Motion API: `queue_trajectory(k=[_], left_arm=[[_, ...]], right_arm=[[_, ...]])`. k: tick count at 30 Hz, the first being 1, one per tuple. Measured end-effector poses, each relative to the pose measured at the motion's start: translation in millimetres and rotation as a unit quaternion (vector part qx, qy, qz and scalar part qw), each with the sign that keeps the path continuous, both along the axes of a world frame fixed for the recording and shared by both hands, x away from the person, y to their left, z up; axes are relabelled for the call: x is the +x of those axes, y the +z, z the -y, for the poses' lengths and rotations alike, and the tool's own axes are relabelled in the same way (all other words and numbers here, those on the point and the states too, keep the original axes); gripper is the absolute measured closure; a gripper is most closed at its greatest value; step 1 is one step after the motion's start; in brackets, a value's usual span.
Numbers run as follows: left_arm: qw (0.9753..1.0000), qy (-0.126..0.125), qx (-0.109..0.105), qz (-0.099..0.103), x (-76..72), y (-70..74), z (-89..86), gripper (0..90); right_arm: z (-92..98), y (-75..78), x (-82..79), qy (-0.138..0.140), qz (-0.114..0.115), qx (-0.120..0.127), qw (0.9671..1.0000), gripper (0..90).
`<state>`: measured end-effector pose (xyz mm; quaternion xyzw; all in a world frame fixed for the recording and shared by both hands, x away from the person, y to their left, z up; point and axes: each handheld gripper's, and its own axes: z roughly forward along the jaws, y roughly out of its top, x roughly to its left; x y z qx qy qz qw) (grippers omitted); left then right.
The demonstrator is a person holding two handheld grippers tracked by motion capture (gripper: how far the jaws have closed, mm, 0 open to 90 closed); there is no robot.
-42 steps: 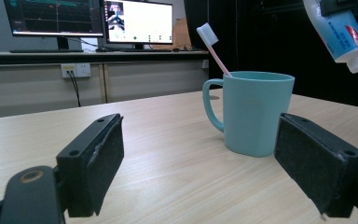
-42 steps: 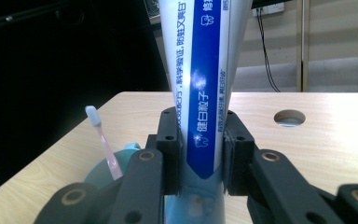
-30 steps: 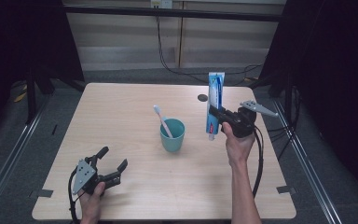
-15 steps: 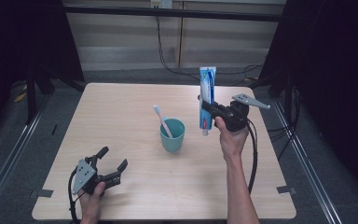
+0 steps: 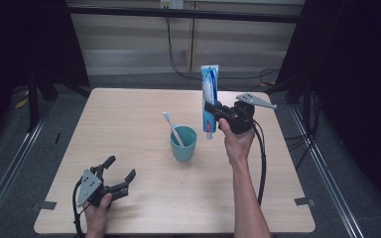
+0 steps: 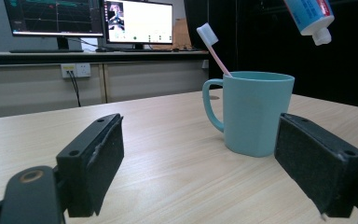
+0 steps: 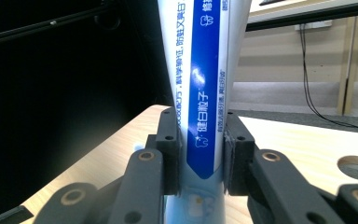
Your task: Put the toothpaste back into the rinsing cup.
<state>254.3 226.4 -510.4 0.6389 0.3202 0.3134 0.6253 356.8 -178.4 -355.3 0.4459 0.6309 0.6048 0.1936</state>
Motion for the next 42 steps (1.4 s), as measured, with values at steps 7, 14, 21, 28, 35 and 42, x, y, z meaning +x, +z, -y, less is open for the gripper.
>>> queue_trajectory(k=[7, 14, 21, 28, 35, 42], left_arm=[[1.0000, -0.002, 0.001, -0.001, 0.0, 0.1, -0.2, 15.9], [1.0000, 0.000, 0.000, 0.000, 0.0, 0.0, 0.0, 15.9], [1.0000, -0.001, -0.003, -0.002, -0.4, -0.2, 0.4, 15.9], [1.0000, -0.001, -0.003, -0.001, -0.4, -0.2, 0.3, 15.9], [1.0000, -0.003, -0.001, -0.003, -0.5, 0.0, -0.1, 15.8], [1.0000, -0.002, -0.004, -0.002, -0.5, -0.1, 0.3, 15.8]], right_arm=[[-9.9, 2.3, 2.7, 0.008, 0.003, 0.003, 1.0000, 72.7], [-20.0, 0.9, 7.2, 0.017, 0.003, 0.001, 0.9998, 72.7], [-27.9, 1.4, 10.5, 0.020, 0.007, 0.004, 0.9998, 72.7], [-34.8, -3.2, 15.9, 0.024, 0.001, 0.001, 0.9997, 72.7], [-41.3, -11.2, 20.2, 0.028, -0.005, 0.001, 0.9996, 72.7], [-44.7, -18.4, 22.5, 0.029, -0.010, -0.001, 0.9995, 72.6]])
